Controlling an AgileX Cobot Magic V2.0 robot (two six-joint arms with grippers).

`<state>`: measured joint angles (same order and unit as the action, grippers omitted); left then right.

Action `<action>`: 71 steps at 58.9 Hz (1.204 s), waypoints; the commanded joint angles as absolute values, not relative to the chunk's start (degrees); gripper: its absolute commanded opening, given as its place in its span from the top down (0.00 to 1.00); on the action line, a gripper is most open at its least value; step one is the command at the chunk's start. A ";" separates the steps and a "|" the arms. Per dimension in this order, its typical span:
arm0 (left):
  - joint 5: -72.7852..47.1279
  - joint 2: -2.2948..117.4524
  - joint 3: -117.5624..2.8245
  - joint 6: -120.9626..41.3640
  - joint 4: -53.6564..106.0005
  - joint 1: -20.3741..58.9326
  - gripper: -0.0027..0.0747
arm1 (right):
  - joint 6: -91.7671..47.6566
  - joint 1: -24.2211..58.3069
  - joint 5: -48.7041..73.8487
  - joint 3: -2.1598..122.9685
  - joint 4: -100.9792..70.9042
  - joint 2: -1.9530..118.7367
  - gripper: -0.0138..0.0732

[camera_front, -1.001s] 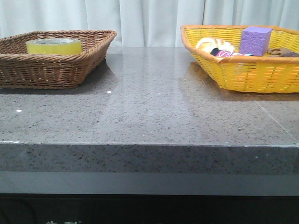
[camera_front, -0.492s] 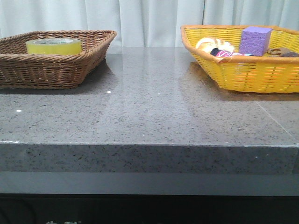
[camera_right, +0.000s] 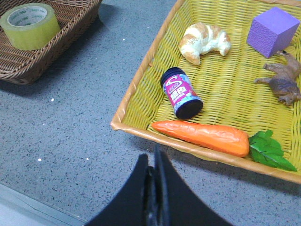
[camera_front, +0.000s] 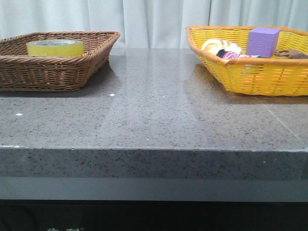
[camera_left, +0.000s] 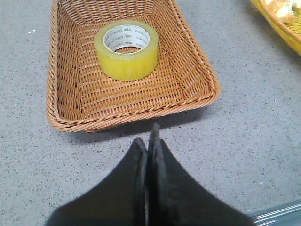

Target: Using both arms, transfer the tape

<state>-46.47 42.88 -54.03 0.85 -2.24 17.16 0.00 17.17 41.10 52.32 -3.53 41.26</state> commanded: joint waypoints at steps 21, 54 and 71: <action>-38.02 36.61 -49.17 1.07 -1.92 15.32 0.99 | 0.00 16.71 37.42 54.12 -3.43 40.93 0.92; -5.03 2.79 -6.08 1.07 7.78 4.63 0.99 | 0.00 16.71 37.42 54.12 -3.43 40.99 0.92; 0.00 -1.48 1.11 1.07 7.78 4.35 0.99 | 0.00 16.71 37.41 54.12 -3.43 41.04 0.92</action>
